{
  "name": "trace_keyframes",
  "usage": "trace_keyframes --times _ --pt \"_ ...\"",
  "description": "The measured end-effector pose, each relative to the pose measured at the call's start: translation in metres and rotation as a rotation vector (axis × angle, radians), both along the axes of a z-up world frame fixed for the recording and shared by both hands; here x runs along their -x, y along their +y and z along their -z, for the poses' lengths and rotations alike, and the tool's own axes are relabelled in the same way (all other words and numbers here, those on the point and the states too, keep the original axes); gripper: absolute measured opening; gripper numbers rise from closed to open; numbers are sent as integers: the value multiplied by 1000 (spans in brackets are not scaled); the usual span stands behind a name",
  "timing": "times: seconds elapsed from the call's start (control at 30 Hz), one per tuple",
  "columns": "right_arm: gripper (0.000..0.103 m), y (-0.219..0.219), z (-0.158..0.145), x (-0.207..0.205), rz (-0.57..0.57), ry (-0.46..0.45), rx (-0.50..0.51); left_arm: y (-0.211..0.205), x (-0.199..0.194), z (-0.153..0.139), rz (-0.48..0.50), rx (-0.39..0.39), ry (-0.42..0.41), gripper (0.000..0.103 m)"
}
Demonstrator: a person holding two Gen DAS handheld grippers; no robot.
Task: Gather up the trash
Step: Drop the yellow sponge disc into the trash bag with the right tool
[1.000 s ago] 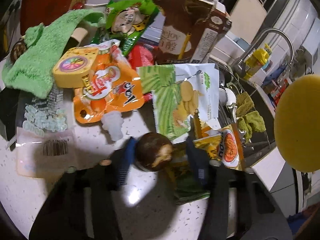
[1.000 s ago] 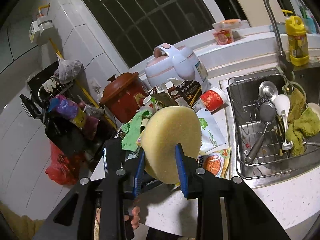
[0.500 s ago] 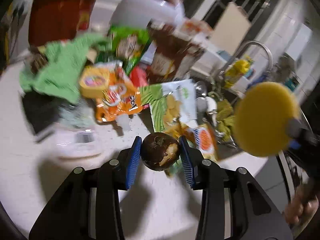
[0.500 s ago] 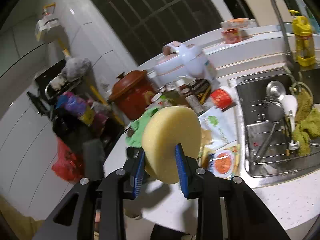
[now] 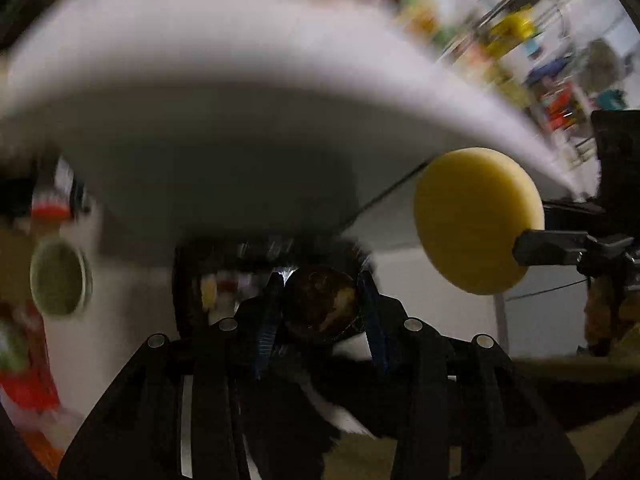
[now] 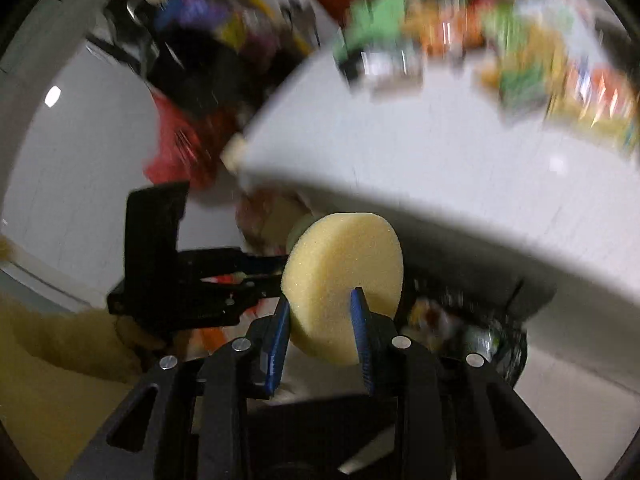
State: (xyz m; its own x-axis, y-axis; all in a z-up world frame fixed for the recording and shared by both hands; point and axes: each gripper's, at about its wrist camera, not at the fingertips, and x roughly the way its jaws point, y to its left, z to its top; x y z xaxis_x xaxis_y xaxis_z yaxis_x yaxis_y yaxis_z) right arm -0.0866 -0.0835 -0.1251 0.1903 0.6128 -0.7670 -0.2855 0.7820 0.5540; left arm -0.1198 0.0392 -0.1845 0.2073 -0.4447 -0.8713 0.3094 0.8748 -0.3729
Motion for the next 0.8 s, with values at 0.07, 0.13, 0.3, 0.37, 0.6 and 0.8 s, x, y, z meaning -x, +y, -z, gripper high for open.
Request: trace_keyframes --times 0.07,0.13,0.3,0.37,0.6,0.8 --pt "30 9 43 1 -1 71 37 2 -1 52 -20 -38 65 38" --pt "30 19 101 2 4 135 100 3 -6 98 -41 -69 122 38" --pt "31 29 214 -5 52 255 215 2 -21 197 -50 -157 245 38" --pt "36 31 247 -7 61 269 271 4 -29 231 -65 -182 309 49" --pt "72 27 303 -15 94 304 442 13 -43 268 -107 -251 362 63" --pt "72 21 259 -14 91 252 393 12 -38 229 -87 -224 317 63"
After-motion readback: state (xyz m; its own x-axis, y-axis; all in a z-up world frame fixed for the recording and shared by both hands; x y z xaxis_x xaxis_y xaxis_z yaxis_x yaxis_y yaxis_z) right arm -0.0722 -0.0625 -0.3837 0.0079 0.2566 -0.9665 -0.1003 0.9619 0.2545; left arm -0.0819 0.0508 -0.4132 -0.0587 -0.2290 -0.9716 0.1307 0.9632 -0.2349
